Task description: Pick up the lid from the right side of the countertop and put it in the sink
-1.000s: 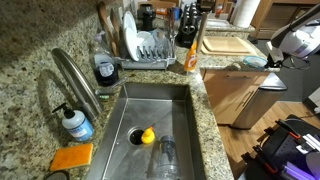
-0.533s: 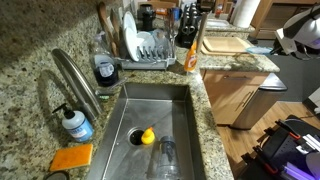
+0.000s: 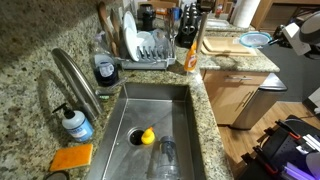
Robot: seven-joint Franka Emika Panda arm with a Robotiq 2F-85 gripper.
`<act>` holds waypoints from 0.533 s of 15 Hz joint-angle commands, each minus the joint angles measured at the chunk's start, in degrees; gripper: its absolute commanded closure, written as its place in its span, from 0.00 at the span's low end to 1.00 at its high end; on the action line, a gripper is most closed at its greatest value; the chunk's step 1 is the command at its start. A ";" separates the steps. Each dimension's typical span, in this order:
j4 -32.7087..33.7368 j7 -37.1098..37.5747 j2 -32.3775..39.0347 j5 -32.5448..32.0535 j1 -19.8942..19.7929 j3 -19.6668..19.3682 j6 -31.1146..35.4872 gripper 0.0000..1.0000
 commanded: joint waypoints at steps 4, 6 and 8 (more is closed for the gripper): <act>-1.31 -4.02 -8.81 2.85 5.99 1.16 -1.96 0.90; -1.32 -4.49 -8.79 3.45 5.80 1.17 -2.10 0.90; -1.32 -4.51 -7.73 3.48 5.69 1.16 -2.04 0.90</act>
